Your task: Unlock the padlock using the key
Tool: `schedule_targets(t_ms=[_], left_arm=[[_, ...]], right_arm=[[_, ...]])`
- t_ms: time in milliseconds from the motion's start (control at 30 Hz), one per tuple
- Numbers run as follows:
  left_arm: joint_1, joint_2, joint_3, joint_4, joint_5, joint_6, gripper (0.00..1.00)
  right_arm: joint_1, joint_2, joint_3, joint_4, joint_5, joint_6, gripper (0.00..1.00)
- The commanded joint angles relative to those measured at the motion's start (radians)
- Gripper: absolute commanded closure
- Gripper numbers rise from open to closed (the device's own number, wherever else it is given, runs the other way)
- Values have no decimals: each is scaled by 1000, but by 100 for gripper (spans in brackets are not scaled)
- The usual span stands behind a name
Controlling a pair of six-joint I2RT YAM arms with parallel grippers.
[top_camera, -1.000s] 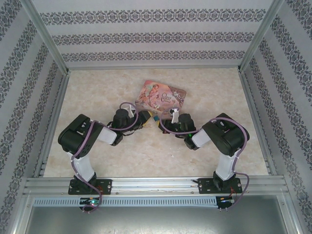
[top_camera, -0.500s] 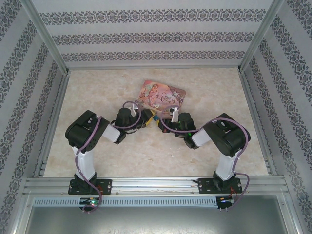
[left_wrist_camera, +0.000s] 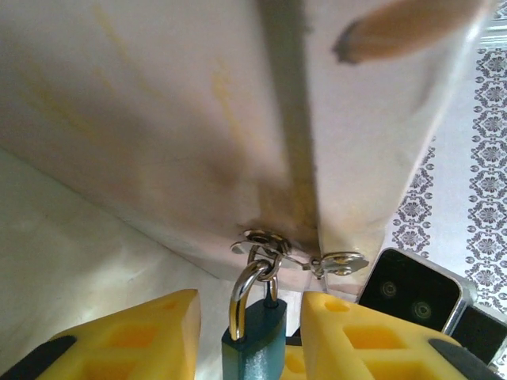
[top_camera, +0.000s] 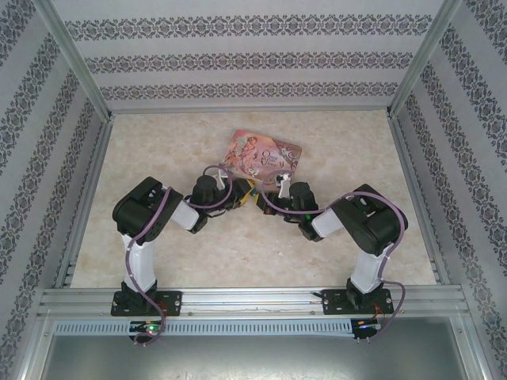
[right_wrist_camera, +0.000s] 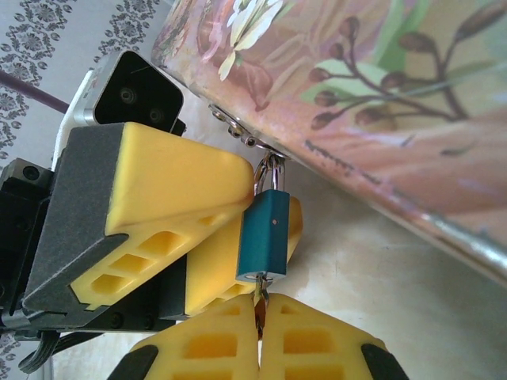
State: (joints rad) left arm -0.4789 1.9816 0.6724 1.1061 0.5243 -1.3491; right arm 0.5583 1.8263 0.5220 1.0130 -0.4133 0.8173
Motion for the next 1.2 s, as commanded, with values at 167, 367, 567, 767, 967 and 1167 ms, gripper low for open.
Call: schedule_targets(t_ms=[167, 367, 567, 767, 967, 1167], left_arm=[[-17, 7, 36, 51, 14, -9, 69], [-22, 13, 41, 54, 13, -12, 74], [-25, 11, 43, 54, 10, -13, 81], [-25, 3, 44, 37, 2, -6, 89], [-24, -15, 49, 0, -8, 8, 94], [-27, -8, 58, -3, -13, 5, 94]], right_arm=[[-4, -25, 19, 7, -48, 27, 100], [-5, -27, 20, 10, -58, 33, 100], [-5, -31, 23, 18, -61, 38, 94], [-11, -58, -3, 14, -33, 27, 81], [-18, -110, -48, -19, 19, 0, 66], [-24, -195, -88, -116, 92, -67, 54]])
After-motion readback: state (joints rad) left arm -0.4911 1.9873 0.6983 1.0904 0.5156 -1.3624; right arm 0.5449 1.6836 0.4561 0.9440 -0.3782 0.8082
